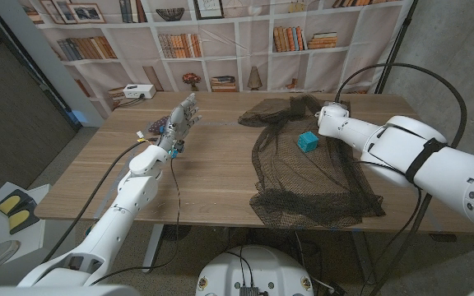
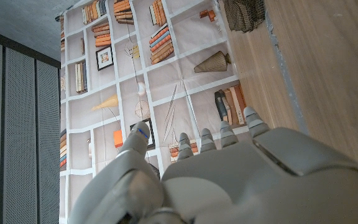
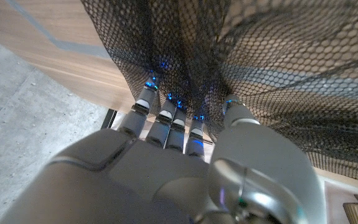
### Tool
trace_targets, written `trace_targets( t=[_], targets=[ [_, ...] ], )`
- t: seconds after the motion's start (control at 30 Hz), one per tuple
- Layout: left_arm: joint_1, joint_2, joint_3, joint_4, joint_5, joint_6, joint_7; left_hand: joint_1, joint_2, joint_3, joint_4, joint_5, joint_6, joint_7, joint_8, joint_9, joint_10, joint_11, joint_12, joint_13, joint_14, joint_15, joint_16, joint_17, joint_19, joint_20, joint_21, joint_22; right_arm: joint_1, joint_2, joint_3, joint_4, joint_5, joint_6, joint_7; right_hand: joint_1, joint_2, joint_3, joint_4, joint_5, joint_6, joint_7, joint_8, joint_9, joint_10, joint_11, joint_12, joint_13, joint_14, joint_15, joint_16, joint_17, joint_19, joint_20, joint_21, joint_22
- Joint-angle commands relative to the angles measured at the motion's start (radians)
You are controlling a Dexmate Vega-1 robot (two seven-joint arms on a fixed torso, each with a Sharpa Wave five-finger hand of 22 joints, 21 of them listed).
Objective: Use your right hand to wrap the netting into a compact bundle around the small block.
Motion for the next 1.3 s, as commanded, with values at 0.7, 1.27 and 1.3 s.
trace_targets(
  t=[0.7, 1.27, 1.3],
  targets=[
    [-0.037, -0.001, 0.019, 0.039, -0.004, 0.021, -0.043, -0.009, -0.008, 0.004, -0.001, 0.003, -0.004, -0.010, -0.002, 0.005, 0.005, -0.001, 0.000, 0.003, 0.006, 0.005, 0.003, 0.004, 0.005, 0.001, 0.002, 0.003, -0.335, -0.202, 0.193, -0.583, -0.185, -0.090, -0.671, 0.342, -0.018, 0.027, -0.002, -0.008, 0.511, -0.011, 0.194, 0.079, 0.412, -0.078, 0.365, 0.216, 0.350, -0.185, 0.313, 0.395, 0.095, -0.059, 0.120, 0.023],
    [-0.063, -0.003, 0.025, 0.063, -0.006, 0.004, -0.085, -0.011, -0.008, 0.005, -0.001, 0.003, -0.003, -0.009, -0.002, 0.005, 0.006, -0.003, -0.001, 0.003, 0.007, 0.005, 0.003, 0.004, 0.006, 0.001, 0.002, 0.003, -0.503, -0.464, 0.229, -1.108, -0.417, -0.155, -0.300, 0.349, -0.037, 0.032, -0.001, -0.011, 0.523, -0.012, 0.211, 0.087, 0.426, -0.071, 0.379, 0.217, 0.370, -0.184, 0.283, 0.396, 0.082, -0.056, 0.131, 0.020],
    [-0.063, -0.002, 0.025, 0.063, -0.006, 0.004, -0.087, -0.011, -0.008, 0.005, -0.001, 0.003, -0.003, -0.009, -0.002, 0.005, 0.006, -0.002, -0.001, 0.003, 0.007, 0.005, 0.003, 0.004, 0.006, 0.001, 0.002, 0.003, -0.512, -0.472, 0.234, -1.127, -0.425, -0.156, -0.281, 0.350, -0.038, 0.032, -0.001, -0.011, 0.524, -0.011, 0.211, 0.086, 0.430, -0.068, 0.380, 0.215, 0.372, -0.184, 0.280, 0.396, 0.082, -0.056, 0.132, 0.020]
  ],
)
